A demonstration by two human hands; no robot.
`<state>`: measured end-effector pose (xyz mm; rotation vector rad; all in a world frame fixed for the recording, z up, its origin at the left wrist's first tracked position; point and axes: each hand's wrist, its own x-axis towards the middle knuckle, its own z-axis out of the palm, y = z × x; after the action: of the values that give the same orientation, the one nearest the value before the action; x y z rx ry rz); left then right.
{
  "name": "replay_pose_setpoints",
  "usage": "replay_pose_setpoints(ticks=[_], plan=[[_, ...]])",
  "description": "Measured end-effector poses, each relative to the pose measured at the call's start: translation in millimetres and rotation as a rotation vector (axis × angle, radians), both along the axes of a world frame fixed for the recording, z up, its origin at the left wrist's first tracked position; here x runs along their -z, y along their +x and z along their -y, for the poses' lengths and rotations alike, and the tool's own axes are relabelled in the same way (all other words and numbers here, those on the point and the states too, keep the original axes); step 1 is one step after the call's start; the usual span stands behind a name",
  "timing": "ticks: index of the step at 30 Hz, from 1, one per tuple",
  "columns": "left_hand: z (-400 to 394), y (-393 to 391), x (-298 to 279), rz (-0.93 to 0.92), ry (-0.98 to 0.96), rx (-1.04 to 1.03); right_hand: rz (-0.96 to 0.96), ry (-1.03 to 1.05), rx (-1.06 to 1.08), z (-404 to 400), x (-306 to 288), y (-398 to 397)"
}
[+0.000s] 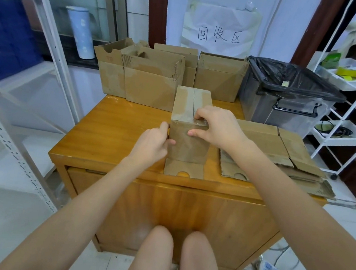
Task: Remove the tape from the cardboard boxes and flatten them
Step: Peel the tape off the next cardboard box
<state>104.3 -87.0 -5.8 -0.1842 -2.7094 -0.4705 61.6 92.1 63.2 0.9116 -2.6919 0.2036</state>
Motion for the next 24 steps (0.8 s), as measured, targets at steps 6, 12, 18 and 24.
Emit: replay_pose_setpoints(ticks=[6, 12, 18, 24], plan=[[-3.6, 1.5, -1.6, 0.048, -0.013, -0.003, -0.004, 0.048, 0.010, 1.2, -2.1, -1.1], [12.9, -1.4, -0.7, 0.112, -0.017, 0.079, -0.011, 0.069, 0.005, 0.9, -4.2, -1.1], [18.2, 3.9, -11.3, 0.178, 0.005, 0.161, -0.010, 0.067, 0.000, 1.5, -4.7, -1.0], [14.8, -4.8, -8.6, 0.070, -0.011, 0.061, 0.002, 0.035, -0.012, 1.7, -4.1, -0.7]])
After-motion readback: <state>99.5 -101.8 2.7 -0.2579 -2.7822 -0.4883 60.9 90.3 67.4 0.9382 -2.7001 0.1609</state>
